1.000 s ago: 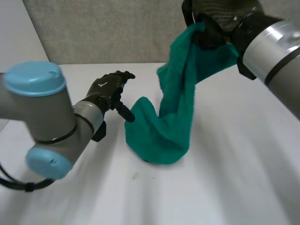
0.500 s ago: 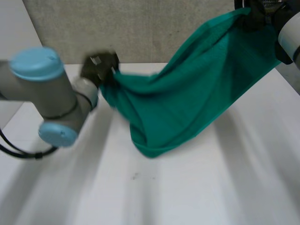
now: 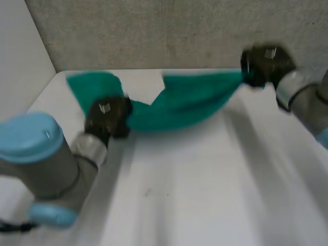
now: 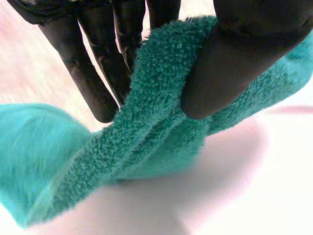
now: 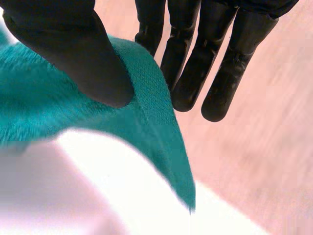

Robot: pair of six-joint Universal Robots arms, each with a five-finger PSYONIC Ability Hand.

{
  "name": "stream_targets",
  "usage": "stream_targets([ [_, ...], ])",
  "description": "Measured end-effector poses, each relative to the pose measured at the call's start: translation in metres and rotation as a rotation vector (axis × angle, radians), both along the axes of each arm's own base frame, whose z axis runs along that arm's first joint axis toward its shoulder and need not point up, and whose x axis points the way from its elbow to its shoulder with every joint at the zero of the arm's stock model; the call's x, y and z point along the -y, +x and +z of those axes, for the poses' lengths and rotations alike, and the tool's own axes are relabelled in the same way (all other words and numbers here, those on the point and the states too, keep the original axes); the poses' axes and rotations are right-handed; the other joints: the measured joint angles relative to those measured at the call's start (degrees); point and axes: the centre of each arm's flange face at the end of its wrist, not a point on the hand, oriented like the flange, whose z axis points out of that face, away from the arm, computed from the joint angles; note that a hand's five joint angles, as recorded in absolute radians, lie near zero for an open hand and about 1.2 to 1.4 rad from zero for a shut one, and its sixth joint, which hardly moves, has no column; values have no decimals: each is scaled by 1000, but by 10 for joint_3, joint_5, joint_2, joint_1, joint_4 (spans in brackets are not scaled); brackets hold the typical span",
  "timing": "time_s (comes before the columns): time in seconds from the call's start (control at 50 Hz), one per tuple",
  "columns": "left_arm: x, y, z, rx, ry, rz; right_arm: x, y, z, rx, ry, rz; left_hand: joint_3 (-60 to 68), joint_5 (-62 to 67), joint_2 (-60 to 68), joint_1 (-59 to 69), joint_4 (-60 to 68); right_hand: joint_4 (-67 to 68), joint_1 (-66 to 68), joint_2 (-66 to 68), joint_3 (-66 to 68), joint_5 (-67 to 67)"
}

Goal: Fold the towel.

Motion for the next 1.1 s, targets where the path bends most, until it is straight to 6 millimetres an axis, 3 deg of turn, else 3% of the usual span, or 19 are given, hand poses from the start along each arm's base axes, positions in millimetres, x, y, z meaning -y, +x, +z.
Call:
stream_targets([
  [0.02,-28,1,-31,62,104,-44,-1,-13,-46,-143,173,0,0,0,0,0,0,0,0,0,0,0],
  [0.08,-54,-4,-49,106,167,-101,-4,-25,-80,-262,300,2,-14,-4,-15,-9,-10,0,0,0,0,0],
  [0.1,-61,-6,-52,116,179,-119,-5,-28,-87,-289,325,3,-19,-9,-26,-15,-21,0,0,0,0,0],
  [0.14,-80,-11,-58,142,207,-169,-6,-35,-101,-345,367,-1,-217,-178,-223,-221,-222,-32,-24,-33,-28,-23],
  [0.16,-83,-12,-58,147,212,-178,-6,-36,-102,-354,370,-4,-252,-214,-258,-252,-258,-32,-24,-33,-28,-23],
  [0.18,-90,-15,-58,158,220,-197,-6,-38,-104,-366,371,-11,-277,-240,-283,-279,-283,-160,-122,-152,-155,-137],
  [0.24,-97,-18,-56,168,224,-216,-6,-40,-99,-368,355,-22,-328,-290,-333,-309,-332,-186,-146,-189,-191,-162],
  [0.26,-99,-19,-52,169,222,-221,-7,-40,-92,-362,331,-30,-341,-304,-346,-319,-346,-423,-350,-417,-417,-401],
  [0.34,-96,-18,-45,165,215,-214,-9,-39,-79,-349,293,-38,-371,-336,-376,-351,-378,-483,-386,-465,-474,-466],
  [0.4,-81,-9,-32,151,202,-160,-26,-26,-47,-330,197,-6,-391,-359,-400,-369,-402,-490,-387,-465,-477,-471],
  [0.44,-76,-6,-30,147,201,-142,-29,-22,-43,-328,187,4,-394,-362,-402,-369,-405,-490,-387,-465,-477,-471],
  [0.52,-53,14,-19,135,203,-49,-60,16,-22,-324,102,123,-411,-377,-414,-384,-420,-484,-384,-463,-473,-463],
  [0.56,-47,21,-17,134,208,-21,-64,22,-20,-326,93,143,-414,-381,-418,-389,-424,-484,-384,-463,-473,-463],
  [0.58,-40,30,-14,133,217,15,-75,42,-20,-335,75,207,-429,-397,-434,-404,-440,-450,-364,-463,-446,-434],
  [0.72,-25,58,-8,135,261,115,-86,85,-41,-379,105,327,-468,-432,-473,-437,-474,-425,-347,-446,-421,-415],
  [0.84,-21,74,-6,134,295,164,-83,114,-78,-424,198,419,-476,-441,-481,-443,-484,-415,-339,-408,-410,-406],
  [1.0,-17,84,-8,130,314,189,-81,133,-112,-413,270,548,-476,-442,-483,-443,-485,-368,-295,-357,-360,-364],
  [1.1,-15,86,-10,126,321,186,-81,135,-121,-405,288,579,-476,-442,-483,-443,-485,-334,-264,-321,-327,-330],
])
